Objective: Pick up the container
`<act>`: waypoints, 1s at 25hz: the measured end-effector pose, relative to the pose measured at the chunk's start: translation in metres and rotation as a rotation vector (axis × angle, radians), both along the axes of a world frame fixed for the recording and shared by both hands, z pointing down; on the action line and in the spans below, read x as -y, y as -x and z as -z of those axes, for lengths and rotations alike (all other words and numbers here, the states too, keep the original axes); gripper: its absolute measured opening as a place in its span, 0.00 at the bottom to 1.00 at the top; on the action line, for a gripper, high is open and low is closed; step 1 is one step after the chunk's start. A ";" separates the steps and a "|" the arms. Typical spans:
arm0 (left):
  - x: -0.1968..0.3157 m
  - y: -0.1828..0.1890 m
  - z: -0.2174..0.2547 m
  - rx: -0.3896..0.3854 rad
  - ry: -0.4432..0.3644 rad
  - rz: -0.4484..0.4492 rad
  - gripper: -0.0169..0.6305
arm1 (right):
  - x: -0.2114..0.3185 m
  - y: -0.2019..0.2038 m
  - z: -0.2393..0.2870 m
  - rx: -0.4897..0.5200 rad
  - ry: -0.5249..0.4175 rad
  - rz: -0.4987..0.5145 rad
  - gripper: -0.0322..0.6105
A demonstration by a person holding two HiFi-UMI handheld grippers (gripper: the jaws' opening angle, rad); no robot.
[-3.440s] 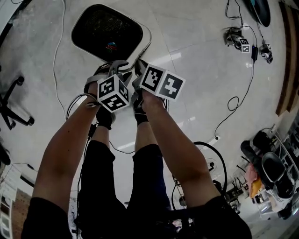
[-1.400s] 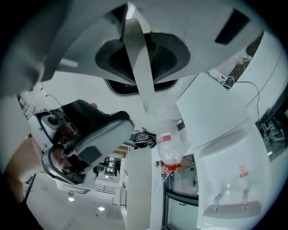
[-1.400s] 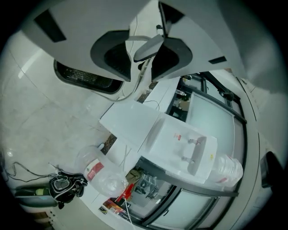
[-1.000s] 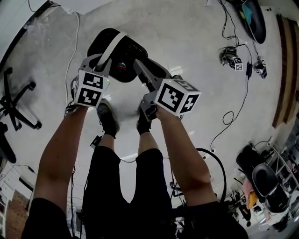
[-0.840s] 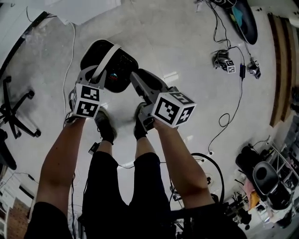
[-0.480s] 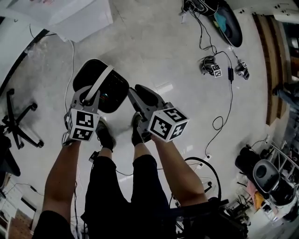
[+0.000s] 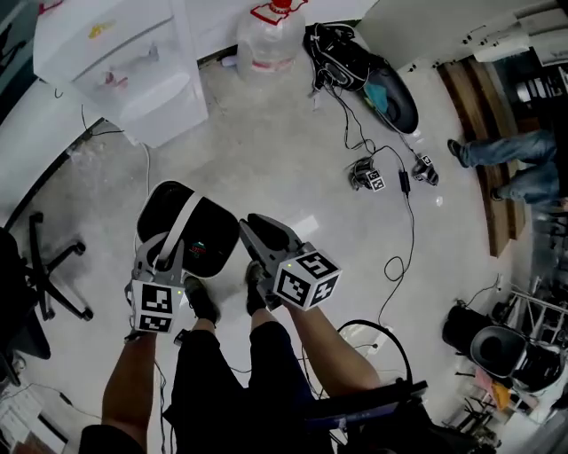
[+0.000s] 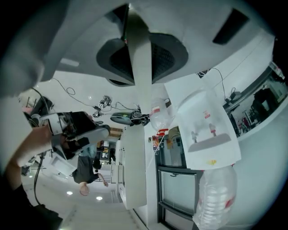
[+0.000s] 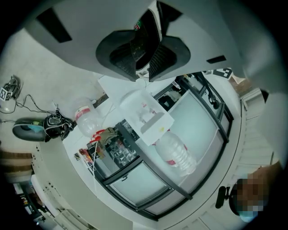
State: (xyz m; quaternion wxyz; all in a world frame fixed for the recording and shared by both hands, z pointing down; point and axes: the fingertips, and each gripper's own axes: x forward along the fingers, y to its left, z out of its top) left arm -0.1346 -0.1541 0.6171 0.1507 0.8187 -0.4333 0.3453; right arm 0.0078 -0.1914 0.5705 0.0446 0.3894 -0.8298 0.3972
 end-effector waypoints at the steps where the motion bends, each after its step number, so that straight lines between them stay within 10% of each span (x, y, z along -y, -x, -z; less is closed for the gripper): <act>1: -0.001 0.000 0.013 -0.003 -0.008 -0.003 0.15 | 0.000 0.001 0.012 -0.001 -0.010 0.001 0.19; 25: -0.027 0.012 0.260 -0.108 -0.141 0.044 0.15 | -0.011 0.001 0.261 -0.044 -0.225 0.039 0.12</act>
